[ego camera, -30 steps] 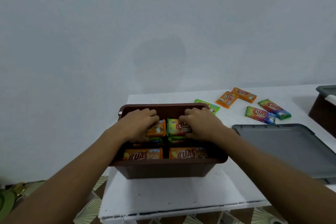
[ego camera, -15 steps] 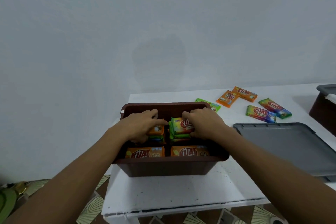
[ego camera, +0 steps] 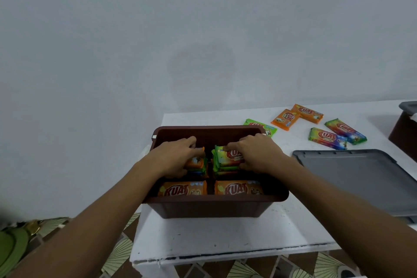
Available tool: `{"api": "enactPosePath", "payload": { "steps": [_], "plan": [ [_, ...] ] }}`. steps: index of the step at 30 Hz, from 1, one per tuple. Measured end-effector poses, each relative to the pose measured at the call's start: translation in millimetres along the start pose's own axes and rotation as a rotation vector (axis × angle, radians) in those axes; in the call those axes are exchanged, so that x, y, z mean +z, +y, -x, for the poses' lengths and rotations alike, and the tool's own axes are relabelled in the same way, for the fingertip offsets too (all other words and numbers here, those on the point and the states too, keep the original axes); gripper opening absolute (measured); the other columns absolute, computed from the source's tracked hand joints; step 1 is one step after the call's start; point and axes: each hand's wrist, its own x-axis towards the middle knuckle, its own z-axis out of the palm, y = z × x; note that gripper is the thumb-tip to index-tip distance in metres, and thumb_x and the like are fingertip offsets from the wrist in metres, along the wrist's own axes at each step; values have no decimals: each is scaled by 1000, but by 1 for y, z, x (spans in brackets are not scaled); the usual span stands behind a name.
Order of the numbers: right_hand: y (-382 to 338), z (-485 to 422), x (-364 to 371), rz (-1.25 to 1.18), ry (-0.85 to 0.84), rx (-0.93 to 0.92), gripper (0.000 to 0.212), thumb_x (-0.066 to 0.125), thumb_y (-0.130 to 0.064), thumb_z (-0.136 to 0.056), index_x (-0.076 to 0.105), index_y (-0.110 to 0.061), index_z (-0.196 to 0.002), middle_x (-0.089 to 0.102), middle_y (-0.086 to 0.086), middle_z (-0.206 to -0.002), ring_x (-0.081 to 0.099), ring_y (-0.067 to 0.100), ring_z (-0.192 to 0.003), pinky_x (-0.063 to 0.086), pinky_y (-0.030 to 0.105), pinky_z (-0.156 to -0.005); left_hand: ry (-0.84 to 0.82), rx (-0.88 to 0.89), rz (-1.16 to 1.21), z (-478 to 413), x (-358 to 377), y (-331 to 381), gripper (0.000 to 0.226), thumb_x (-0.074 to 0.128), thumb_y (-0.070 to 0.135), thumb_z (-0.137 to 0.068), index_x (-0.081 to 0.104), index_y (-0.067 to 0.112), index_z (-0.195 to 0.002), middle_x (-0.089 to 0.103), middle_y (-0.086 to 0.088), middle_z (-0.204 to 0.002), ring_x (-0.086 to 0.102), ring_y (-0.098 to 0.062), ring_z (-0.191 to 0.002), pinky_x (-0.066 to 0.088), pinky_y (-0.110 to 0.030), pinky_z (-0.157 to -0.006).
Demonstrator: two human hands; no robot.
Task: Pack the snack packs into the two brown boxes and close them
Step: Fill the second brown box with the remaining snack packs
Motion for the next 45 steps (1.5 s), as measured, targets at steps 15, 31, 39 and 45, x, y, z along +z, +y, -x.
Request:
{"api": "enactPosePath", "payload": {
  "steps": [15, 31, 39, 45],
  "plan": [
    [24, 23, 18, -545, 402, 27, 27, 57, -39, -91, 66, -22, -110, 60, -5, -103, 49, 13, -101, 43, 32, -88, 171, 69, 257, -8, -18, 14, 55, 59, 49, -89, 44, 34, -139, 47, 17, -108, 51, -4, -95, 50, -31, -76],
    [259, 131, 107, -466, 166, 603, 15, 61, -27, -90, 68, -22, -102, 67, 1, -106, 61, 22, -99, 52, 38, -79, 99, 163, 346, -218, -76, 174, 40, 57, 44, -92, 53, 27, -128, 52, 3, -123, 49, -16, -114, 41, -34, -86],
    [343, 132, 126, -459, 29, 703, 39, 57, -35, -92, 56, -18, -126, 59, 11, -122, 55, 28, -106, 49, 38, -83, -5, 119, 271, -307, -55, 264, 52, 49, 27, -97, 35, 21, -146, 29, -3, -154, 36, -27, -132, 41, -46, -100],
    [356, 116, 138, -542, -68, 660, 48, 50, -34, -95, 41, -16, -138, 55, 14, -132, 50, 34, -117, 47, 42, -93, 45, 23, 282, -332, -36, 282, 59, 50, 16, -93, 29, 25, -148, 23, 0, -159, 22, -24, -142, 31, -46, -107]
  ]
}}
